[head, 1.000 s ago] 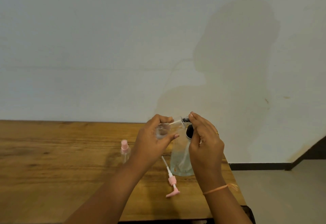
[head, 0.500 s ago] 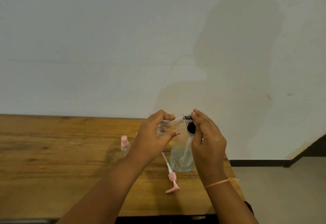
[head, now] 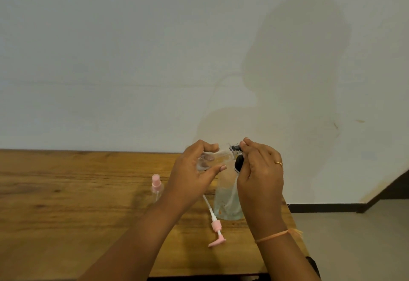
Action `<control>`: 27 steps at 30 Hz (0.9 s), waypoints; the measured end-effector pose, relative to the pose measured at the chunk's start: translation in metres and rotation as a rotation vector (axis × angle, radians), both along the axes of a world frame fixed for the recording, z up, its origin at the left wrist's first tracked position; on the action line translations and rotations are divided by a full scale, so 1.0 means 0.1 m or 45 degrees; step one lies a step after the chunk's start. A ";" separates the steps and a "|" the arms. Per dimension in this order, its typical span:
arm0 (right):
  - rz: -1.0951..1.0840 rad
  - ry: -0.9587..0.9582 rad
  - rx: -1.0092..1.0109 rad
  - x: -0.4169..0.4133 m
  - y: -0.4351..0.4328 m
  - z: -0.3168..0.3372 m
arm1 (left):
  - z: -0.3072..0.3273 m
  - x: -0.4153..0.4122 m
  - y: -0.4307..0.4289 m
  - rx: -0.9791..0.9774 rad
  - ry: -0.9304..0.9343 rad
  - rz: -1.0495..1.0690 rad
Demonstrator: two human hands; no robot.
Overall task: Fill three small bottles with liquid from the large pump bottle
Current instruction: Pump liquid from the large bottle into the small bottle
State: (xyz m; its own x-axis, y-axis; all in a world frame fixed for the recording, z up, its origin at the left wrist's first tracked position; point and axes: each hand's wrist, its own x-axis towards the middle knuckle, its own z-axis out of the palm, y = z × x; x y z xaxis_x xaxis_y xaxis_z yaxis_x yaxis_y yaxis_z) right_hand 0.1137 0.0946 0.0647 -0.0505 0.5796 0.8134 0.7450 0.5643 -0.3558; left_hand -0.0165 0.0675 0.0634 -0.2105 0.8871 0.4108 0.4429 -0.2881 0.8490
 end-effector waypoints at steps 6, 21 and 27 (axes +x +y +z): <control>0.035 -0.011 -0.094 0.00 0.04 -0.13 | -0.04 -0.01 0.02 -0.103 0.023 -0.012; 0.031 0.048 -0.042 -0.01 0.02 0.01 | -0.01 0.02 0.01 -0.010 -0.029 0.000; 0.070 0.028 -0.075 0.00 0.07 -0.11 | -0.03 0.03 0.00 -0.065 -0.008 -0.005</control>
